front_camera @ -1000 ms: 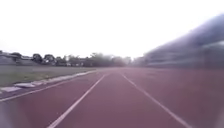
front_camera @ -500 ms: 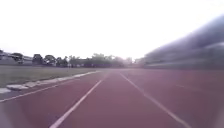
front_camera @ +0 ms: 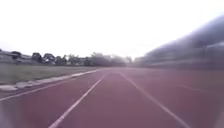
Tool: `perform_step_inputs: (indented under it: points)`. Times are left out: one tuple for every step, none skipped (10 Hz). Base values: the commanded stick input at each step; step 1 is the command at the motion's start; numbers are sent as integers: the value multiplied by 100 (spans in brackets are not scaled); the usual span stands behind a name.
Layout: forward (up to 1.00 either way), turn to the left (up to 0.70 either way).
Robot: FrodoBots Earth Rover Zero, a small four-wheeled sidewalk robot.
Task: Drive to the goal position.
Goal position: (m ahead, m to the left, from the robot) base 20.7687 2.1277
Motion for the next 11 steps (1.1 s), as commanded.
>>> perform_step_inputs:
  points:
    - [70,2]
    - [70,2]
    - [70,2]
    - [70,2]
    - [70,2]
    - [70,2]
    - [70,2]
    - [70,2]
    - [70,-1]
    - [70,-21]
    - [70,-34]
